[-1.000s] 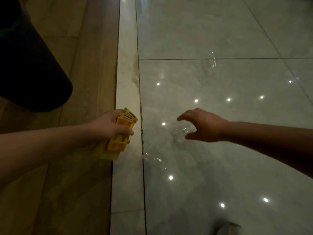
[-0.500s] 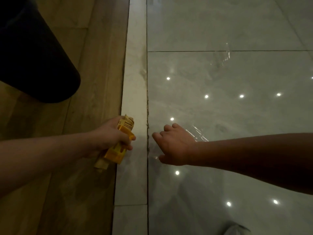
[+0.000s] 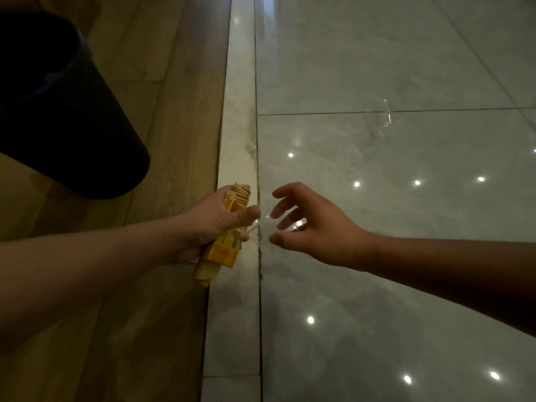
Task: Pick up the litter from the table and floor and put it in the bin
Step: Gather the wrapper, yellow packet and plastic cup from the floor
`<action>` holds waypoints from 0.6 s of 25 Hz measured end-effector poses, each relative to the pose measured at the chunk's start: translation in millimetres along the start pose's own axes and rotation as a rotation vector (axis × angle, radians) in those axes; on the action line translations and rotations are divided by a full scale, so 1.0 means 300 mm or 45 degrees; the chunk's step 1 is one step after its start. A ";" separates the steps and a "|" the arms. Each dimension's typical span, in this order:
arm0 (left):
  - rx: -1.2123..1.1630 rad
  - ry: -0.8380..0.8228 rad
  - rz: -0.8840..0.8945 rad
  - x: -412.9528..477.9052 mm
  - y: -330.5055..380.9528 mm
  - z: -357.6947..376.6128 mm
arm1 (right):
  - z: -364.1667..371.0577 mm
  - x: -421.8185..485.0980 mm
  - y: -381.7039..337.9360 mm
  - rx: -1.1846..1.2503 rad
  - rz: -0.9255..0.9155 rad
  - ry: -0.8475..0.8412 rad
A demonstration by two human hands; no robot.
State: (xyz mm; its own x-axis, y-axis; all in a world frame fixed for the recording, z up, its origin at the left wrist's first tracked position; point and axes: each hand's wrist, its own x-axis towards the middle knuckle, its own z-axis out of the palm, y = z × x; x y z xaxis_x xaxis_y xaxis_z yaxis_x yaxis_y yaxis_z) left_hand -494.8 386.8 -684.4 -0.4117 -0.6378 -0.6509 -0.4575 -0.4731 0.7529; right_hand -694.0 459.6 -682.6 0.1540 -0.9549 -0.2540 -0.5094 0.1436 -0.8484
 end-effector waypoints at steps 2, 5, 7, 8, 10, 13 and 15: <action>0.054 0.016 0.076 -0.002 -0.004 -0.018 | 0.005 0.009 -0.032 -0.048 -0.062 0.011; 0.119 0.019 0.140 -0.005 0.005 -0.050 | 0.000 0.021 -0.053 -0.076 -0.115 0.017; 0.144 0.016 0.195 -0.010 0.019 -0.054 | -0.004 0.022 -0.059 -0.090 -0.127 0.024; 0.166 0.017 0.227 -0.010 0.026 -0.051 | -0.005 0.022 -0.061 -0.109 -0.134 0.026; 0.239 0.039 0.296 -0.011 0.040 -0.029 | -0.002 0.020 -0.062 -0.148 -0.139 0.031; 0.338 0.072 0.389 -0.007 0.052 -0.001 | -0.005 0.020 -0.051 -0.138 -0.116 0.058; 0.324 0.085 0.409 -0.007 0.043 0.004 | -0.003 0.024 -0.044 -0.132 -0.109 0.057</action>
State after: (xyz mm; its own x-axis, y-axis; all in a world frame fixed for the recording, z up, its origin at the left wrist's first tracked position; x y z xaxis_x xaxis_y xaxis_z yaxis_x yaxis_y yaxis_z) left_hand -500.8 382.7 -673.5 -0.5169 -0.7706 -0.3727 -0.4978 -0.0836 0.8632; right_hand -687.0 450.5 -672.7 0.1639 -0.9734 -0.1599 -0.5810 0.0358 -0.8131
